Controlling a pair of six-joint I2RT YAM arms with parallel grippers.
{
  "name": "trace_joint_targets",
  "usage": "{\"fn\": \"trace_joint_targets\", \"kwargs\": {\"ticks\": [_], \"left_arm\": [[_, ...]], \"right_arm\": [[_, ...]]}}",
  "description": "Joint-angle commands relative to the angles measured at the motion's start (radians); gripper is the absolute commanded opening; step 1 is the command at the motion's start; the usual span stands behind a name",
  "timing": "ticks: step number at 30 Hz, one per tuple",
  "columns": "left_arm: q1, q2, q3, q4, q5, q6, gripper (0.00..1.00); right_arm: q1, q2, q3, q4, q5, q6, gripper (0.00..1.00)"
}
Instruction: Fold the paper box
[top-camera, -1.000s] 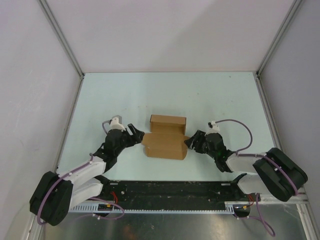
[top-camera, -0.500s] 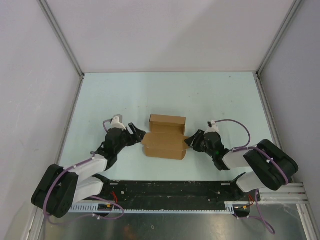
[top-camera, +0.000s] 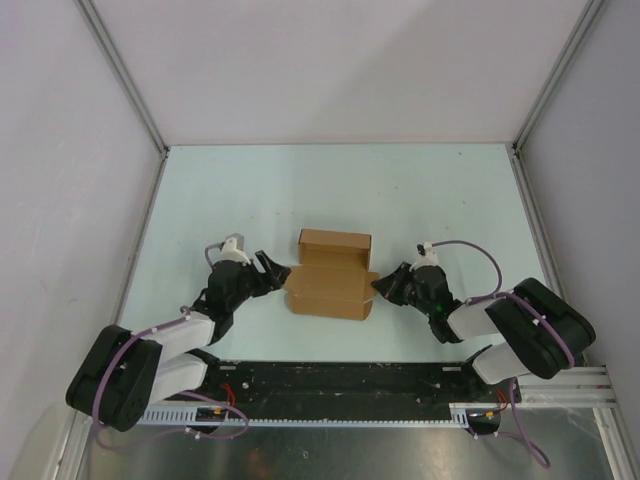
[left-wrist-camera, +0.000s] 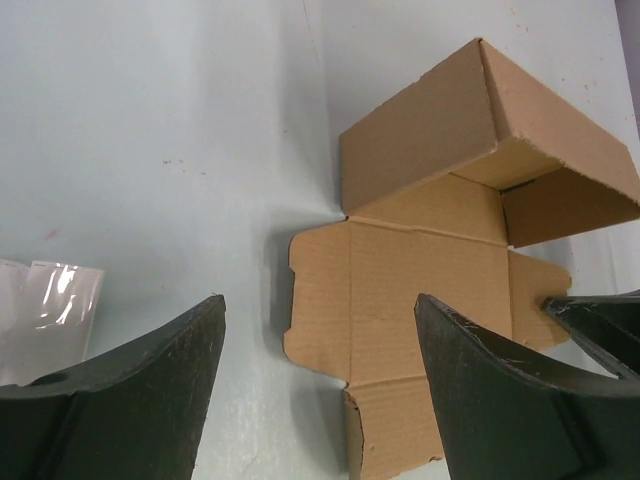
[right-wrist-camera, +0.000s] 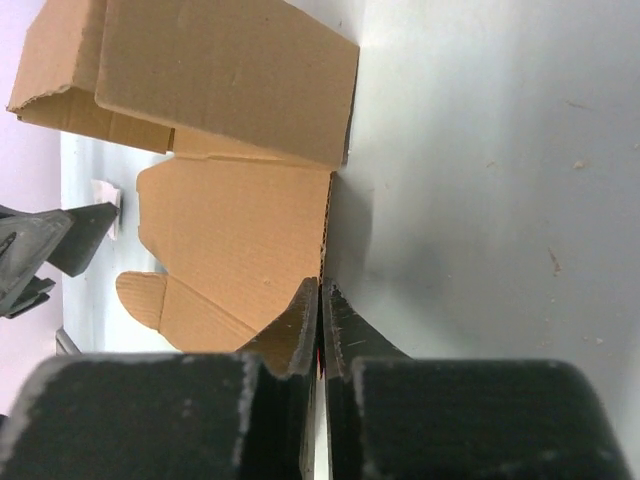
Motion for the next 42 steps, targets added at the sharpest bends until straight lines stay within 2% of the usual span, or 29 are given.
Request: {"fn": "trace_joint_targets", "kwargs": {"ticks": [1,11,22,34,42], "left_arm": [[0.010,0.031,-0.029,0.092,0.045,-0.027,0.82],[0.011,0.112,-0.061,0.216,0.111,-0.108,0.82],[0.008,0.244,-0.067,0.359,0.184,-0.159,0.66],[0.007,0.305,-0.058,0.396,0.205,-0.159,0.64],[0.001,0.331,-0.033,0.397,0.225,-0.148,0.63]], "right_arm": [[-0.040,0.006,-0.024,0.074,-0.084,0.004,0.00],[-0.112,-0.086,-0.066,0.076,-0.166,0.072,0.00],[-0.126,-0.166,-0.064,0.016,-0.172,0.082,0.00],[-0.126,-0.149,-0.046,-0.122,-0.103,0.021,0.00],[-0.124,-0.092,-0.046,-0.114,-0.098,0.012,0.00]]}}
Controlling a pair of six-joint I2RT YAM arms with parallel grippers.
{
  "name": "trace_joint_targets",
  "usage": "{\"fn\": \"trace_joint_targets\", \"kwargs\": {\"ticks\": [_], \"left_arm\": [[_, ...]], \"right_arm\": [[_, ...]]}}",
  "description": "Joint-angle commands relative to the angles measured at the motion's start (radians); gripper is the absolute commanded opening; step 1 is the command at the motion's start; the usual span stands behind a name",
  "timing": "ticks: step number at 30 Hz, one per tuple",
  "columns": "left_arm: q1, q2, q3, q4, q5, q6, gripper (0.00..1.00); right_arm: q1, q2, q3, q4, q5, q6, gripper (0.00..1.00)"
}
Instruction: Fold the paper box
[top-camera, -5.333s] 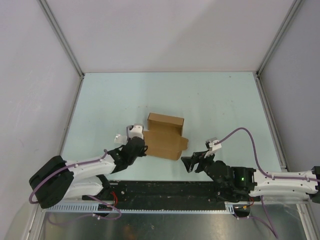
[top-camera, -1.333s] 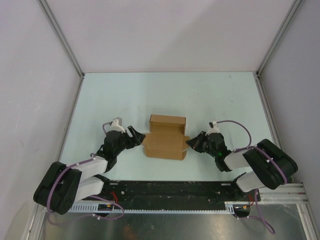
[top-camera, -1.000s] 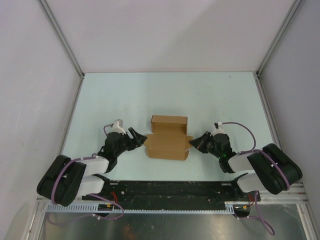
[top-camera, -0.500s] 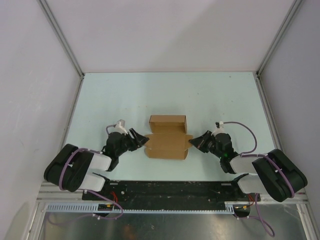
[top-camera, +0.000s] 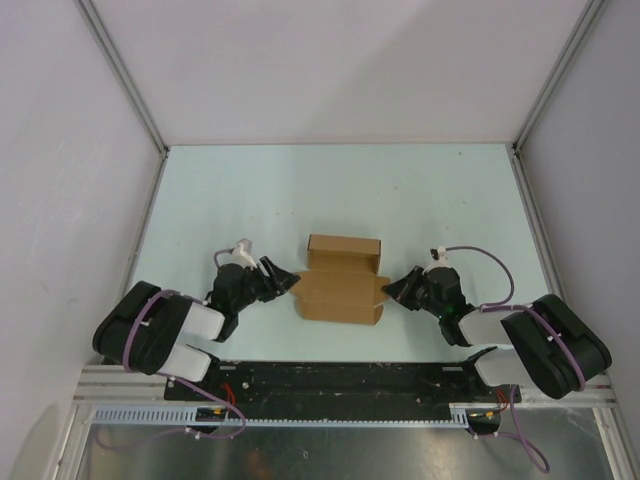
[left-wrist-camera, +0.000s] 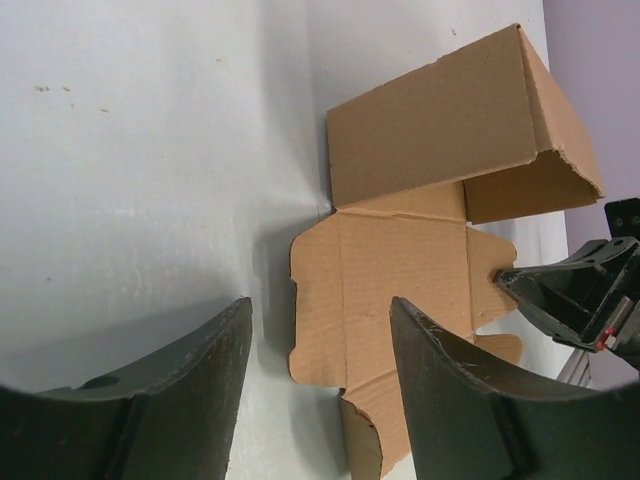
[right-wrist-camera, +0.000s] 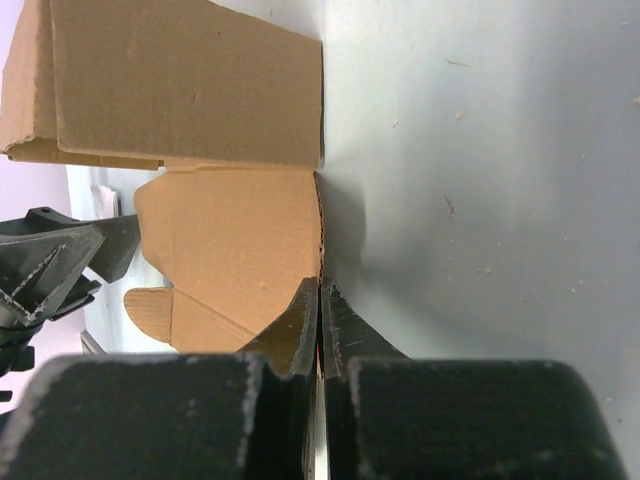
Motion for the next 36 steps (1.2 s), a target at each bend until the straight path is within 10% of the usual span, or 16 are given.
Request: {"fn": "trace_joint_targets", "kwargs": {"ticks": [1,13,22,36], "left_arm": [[-0.007,0.033,0.026,0.013,0.032,0.003,0.61],[-0.060,0.076,0.043,0.028,0.014,-0.003,0.50],[-0.068,0.067,0.061,0.031,0.037,0.026,0.20],[-0.191,-0.057,0.187,-0.300,-0.112,0.244,0.26]], "right_arm": [[-0.004,0.047,0.014,0.013,0.018,-0.020,0.00],[-0.004,0.098,0.014,0.075,-0.006,-0.003,0.00],[0.010,0.106,0.022,0.069,0.001,-0.020,0.00],[0.122,-0.054,0.135,-0.261,0.199,-0.196,0.13]]}}
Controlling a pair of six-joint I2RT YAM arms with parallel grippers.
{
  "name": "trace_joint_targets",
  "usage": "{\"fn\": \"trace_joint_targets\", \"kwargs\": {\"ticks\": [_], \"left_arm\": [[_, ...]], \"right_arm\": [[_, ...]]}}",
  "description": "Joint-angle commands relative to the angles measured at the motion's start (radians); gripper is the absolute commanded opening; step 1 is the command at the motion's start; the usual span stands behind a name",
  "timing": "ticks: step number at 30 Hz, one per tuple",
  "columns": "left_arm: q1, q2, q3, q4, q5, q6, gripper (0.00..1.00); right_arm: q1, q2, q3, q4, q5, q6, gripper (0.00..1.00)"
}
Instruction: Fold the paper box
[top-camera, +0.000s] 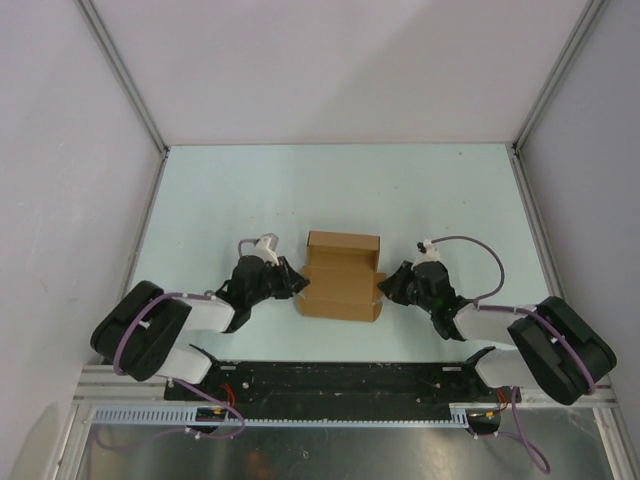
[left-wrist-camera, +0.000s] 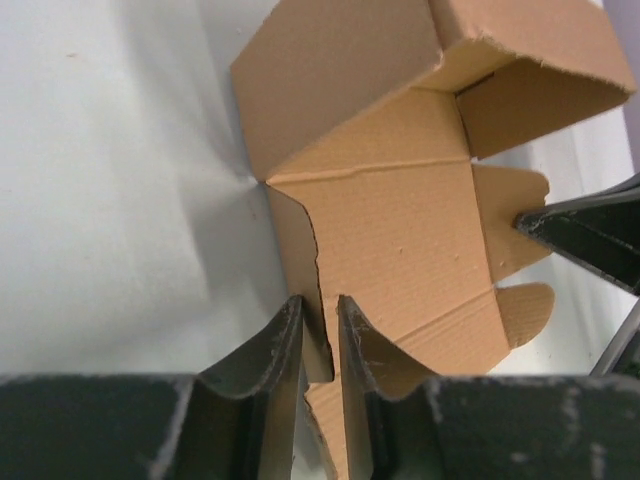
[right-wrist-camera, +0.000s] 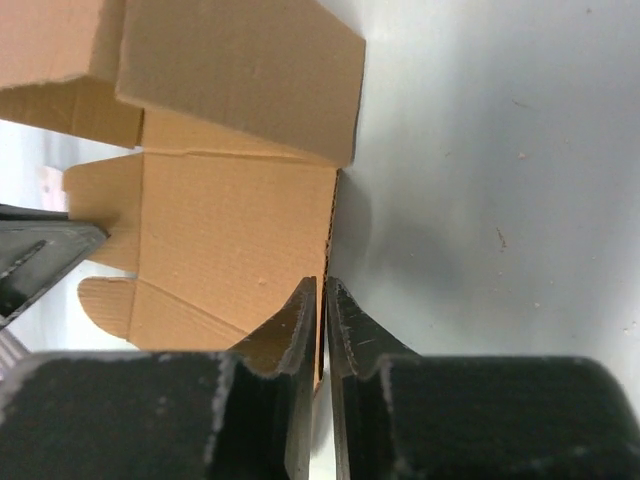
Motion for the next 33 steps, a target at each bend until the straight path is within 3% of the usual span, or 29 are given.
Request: {"fn": "trace_joint_targets", "kwargs": {"ticks": [1,8,22,33], "left_arm": [[-0.062,-0.055,0.075,-0.153,-0.083,0.113,0.26],[-0.114,-0.064,0.141,-0.246,-0.146,0.162,0.27],[-0.162,-0.069,0.175,-0.351,-0.227,0.206,0.25],[-0.170,-0.078,0.171,-0.358,-0.227,0.203,0.25]], "right_arm": [[0.037,-0.053,0.048,-0.149,0.105,-0.094,0.16],[0.085,-0.071,0.083,-0.193,0.142,-0.126,0.21],[0.197,-0.036,0.194,-0.335,0.344,-0.244,0.11],[0.318,0.076,0.327,-0.489,0.569,-0.367,0.10]]}}
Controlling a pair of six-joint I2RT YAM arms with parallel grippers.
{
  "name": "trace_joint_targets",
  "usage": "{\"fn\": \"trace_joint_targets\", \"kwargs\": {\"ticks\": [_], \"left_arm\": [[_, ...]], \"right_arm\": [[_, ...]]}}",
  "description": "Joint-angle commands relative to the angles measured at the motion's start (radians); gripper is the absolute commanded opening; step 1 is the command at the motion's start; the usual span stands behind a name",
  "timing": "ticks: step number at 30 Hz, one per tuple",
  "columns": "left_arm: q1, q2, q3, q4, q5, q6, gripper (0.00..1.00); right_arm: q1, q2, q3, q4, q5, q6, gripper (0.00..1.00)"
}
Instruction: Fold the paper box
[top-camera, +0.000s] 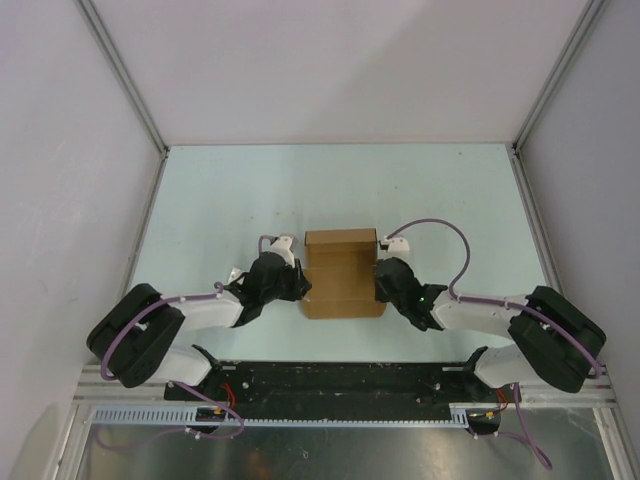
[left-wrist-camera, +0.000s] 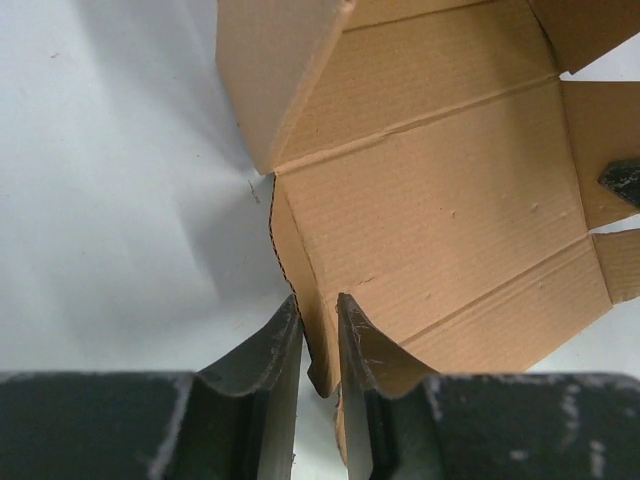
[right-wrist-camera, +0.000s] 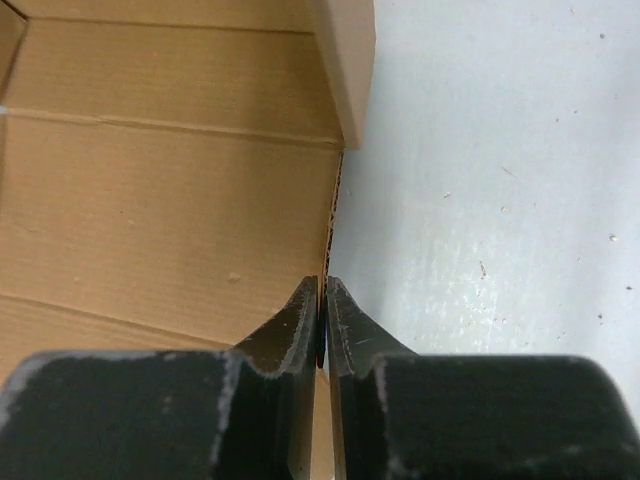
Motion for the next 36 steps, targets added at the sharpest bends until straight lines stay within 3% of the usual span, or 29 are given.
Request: {"fn": "trace_joint_targets", "kwargs": {"ticks": [1,11,22,36], "left_arm": [[-0.008,-0.033,0.017,0.005,-0.009,0.022,0.26],[-0.008,-0.036,0.011,-0.001,-0.008,0.021,0.28],[-0.008,-0.033,0.003,-0.002,-0.009,0.012,0.30],[-0.008,-0.051,-0.020,-0.004,-0.009,-0.005,0.30]], "right_arm": [[0.051,0.059,0.082,-0.072,0.166,-0.084,0.10],[0.171,0.209,0.189,-0.132,0.385,-0.191,0.13],[0.300,0.424,0.321,-0.243,0.667,-0.234,0.26],[0.364,0.605,0.433,-0.347,0.752,-0.205,0.30]]}}
